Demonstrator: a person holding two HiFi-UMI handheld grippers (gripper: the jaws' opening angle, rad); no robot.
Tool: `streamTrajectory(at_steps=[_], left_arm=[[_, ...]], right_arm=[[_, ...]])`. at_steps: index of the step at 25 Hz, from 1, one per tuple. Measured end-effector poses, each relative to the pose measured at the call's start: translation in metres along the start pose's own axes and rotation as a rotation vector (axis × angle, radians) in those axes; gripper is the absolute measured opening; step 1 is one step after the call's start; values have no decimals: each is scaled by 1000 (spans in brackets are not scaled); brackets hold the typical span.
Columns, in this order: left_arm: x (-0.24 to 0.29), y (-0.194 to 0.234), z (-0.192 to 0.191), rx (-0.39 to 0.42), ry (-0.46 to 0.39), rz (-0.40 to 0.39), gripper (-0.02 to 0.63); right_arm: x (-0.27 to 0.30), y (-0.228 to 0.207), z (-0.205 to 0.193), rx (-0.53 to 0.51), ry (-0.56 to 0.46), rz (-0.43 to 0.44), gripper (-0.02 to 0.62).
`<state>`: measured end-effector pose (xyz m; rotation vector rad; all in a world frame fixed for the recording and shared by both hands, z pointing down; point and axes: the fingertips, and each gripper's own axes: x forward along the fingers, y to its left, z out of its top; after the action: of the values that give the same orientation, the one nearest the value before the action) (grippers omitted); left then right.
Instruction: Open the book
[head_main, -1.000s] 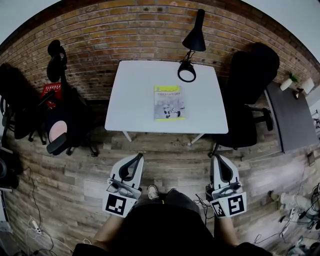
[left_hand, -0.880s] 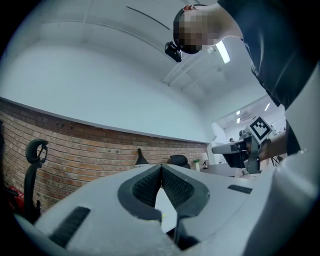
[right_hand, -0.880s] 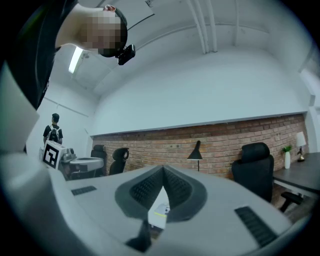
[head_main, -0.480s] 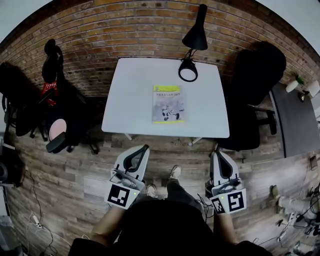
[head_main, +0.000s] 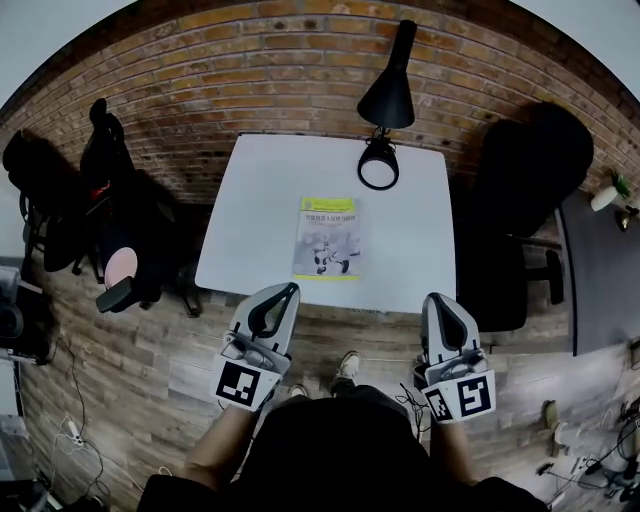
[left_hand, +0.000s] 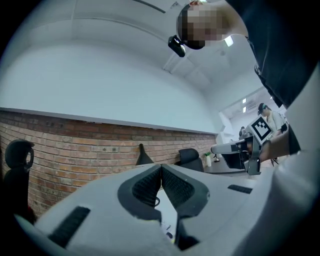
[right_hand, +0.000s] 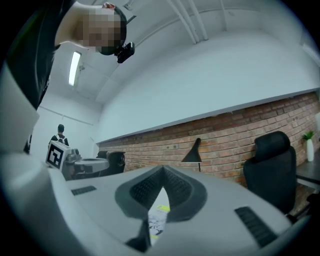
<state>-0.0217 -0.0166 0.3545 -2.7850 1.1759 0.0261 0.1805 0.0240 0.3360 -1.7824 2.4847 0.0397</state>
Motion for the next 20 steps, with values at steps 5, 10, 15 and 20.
streamTrajectory(at_steps=[5, 10, 15, 20], left_arm=[[32, 1, -3, 20, 26, 40, 25], [47, 4, -8, 32, 51, 85, 25], [54, 3, -24, 17, 95, 98, 25], [63, -1, -62, 13, 163, 70, 26]], right_arm=[[21, -32, -7, 25, 2, 46, 14], [37, -49, -15, 44, 5, 97, 14], [47, -51, -22, 59, 10, 127, 14], [50, -47, -30, 58, 35, 136, 14]])
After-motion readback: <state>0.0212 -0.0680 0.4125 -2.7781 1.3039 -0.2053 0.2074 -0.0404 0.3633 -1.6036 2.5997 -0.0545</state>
